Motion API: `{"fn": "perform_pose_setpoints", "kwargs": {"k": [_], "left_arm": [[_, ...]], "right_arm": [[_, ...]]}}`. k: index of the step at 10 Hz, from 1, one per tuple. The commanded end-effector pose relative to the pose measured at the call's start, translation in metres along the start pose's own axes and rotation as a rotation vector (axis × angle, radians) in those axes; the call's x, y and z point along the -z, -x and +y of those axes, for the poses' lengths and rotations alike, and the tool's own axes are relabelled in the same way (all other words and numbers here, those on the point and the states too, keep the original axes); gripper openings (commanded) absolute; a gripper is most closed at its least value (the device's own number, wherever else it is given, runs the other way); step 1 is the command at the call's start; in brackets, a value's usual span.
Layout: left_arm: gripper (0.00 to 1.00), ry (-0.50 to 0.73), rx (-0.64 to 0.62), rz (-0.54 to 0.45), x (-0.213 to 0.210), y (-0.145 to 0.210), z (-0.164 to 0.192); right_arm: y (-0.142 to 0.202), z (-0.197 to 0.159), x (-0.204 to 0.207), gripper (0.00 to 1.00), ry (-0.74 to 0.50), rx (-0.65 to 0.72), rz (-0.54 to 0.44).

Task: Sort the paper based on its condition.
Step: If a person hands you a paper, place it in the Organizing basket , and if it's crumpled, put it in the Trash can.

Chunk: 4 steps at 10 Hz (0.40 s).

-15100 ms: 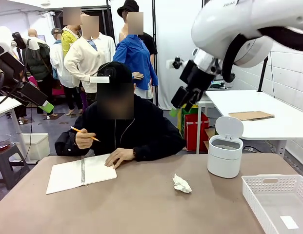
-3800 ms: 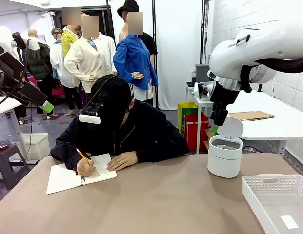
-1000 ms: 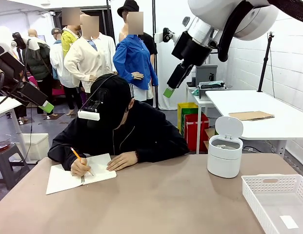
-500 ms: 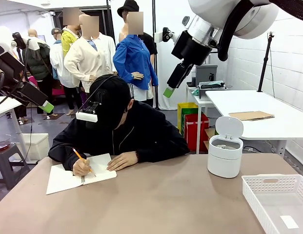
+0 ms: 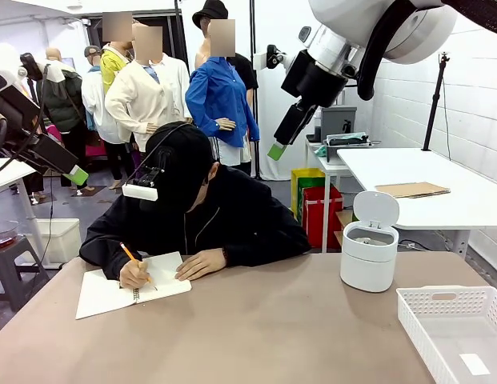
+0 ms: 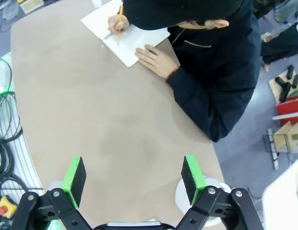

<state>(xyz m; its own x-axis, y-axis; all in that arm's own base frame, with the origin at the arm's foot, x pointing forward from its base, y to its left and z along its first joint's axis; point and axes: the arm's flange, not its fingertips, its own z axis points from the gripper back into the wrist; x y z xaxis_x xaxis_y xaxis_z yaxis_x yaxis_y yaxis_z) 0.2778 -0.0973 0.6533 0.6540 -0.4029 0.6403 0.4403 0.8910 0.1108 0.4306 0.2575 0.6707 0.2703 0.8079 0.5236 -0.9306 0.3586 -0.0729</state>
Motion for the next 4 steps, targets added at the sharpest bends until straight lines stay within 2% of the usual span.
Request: {"fn": "perform_pose_setpoints", "kwargs": {"k": [1, 4], "left_arm": [[1.0, -0.001, 0.0, 0.0, -0.0004, -0.0001, -0.0003], [1.0, -0.001, 0.0, 0.0, -0.0004, -0.0001, -0.0003]], "right_arm": [[-0.001, -0.0012, -0.0001, 1.0, -0.007, 0.006, 0.007], [-0.001, -0.0012, -0.0001, 1.0, -0.007, 0.006, 0.007]]}}
